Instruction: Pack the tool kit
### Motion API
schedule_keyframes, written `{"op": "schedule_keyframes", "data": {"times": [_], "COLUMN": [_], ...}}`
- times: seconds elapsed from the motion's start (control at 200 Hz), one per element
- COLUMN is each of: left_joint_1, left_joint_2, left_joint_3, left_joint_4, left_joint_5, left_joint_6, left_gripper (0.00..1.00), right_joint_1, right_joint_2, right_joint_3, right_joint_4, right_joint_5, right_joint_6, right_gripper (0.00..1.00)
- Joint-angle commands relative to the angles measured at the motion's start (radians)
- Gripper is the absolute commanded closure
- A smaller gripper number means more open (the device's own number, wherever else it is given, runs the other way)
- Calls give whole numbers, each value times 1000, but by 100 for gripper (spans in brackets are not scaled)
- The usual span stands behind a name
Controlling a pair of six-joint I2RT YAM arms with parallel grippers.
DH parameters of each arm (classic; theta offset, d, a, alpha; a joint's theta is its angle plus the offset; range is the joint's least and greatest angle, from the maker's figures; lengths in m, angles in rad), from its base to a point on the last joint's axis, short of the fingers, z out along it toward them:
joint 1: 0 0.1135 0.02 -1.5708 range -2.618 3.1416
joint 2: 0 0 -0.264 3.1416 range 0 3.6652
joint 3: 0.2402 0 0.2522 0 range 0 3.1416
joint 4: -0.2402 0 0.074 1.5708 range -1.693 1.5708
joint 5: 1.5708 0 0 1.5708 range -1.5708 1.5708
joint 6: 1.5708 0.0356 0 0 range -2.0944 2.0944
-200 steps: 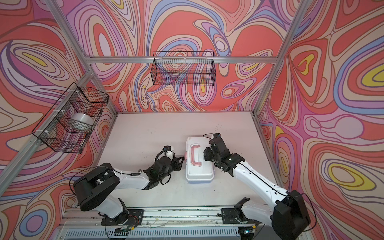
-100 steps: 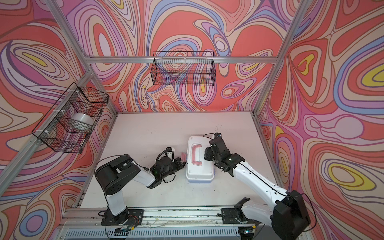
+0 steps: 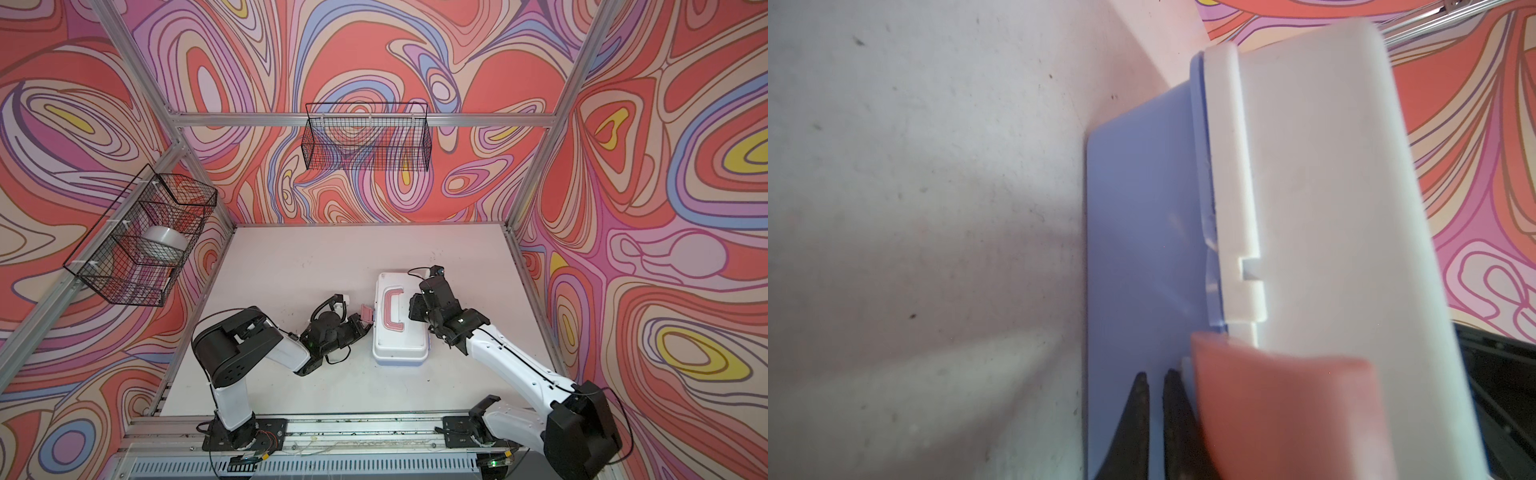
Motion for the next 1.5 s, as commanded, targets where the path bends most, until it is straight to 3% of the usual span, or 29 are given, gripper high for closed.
{"op": "schedule_keyframes", "data": {"times": [0.0, 0.25, 1.117, 1.492], "left_joint_1": [3, 19, 70, 70], "left_joint_2": [-46, -71, -211, -184], "left_joint_3": [10, -61, -91, -79], "left_joint_4": [106, 87, -14, 51], "left_joint_5": [46, 36, 40, 73], "left_joint_6": [-3, -3, 15, -30], "left_gripper": [89, 89, 89, 89], "right_joint_1": [9, 10, 11, 10], "right_joint_2": [9, 12, 41, 42], "right_joint_3": [-27, -15, -4, -11], "right_joint_4": [-54, -61, -47, -38], "right_joint_5": [-68, -70, -94, -100], "right_joint_6": [22, 22, 17, 14], "right_gripper": [61, 61, 61, 61]}}
